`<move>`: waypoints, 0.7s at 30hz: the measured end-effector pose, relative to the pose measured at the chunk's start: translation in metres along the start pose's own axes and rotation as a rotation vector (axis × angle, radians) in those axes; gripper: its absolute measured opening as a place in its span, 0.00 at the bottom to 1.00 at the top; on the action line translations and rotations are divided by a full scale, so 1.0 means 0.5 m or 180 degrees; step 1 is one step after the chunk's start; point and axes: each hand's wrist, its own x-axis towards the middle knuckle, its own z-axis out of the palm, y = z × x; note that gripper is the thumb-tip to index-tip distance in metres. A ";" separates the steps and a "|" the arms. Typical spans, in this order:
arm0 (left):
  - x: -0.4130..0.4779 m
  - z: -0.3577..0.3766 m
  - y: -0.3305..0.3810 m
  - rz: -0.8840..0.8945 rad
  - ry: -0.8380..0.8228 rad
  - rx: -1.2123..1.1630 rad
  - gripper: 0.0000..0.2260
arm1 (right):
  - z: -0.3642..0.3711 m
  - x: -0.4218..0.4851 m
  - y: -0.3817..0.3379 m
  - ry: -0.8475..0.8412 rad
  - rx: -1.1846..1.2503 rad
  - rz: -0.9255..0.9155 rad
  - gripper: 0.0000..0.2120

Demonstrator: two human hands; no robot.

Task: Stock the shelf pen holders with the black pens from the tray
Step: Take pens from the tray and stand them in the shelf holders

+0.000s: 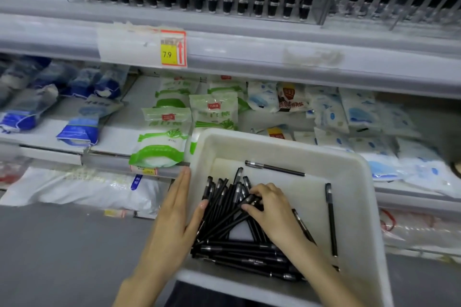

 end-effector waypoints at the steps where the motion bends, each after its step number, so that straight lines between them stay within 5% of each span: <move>1: -0.002 0.001 -0.001 -0.0007 -0.0001 -0.0010 0.30 | 0.001 -0.002 -0.002 0.0054 -0.0051 -0.0032 0.19; 6: -0.004 0.003 -0.005 -0.0017 0.0024 -0.0063 0.30 | 0.008 -0.008 -0.013 0.0278 -0.0028 -0.0186 0.16; 16: -0.013 0.003 -0.002 -0.0095 0.0007 -0.0342 0.30 | 0.015 -0.010 -0.012 -0.0098 0.0768 -0.0053 0.18; 21: -0.023 0.005 0.000 -0.0189 0.0049 -0.0440 0.28 | -0.002 -0.013 -0.004 -0.0291 0.1725 0.0194 0.16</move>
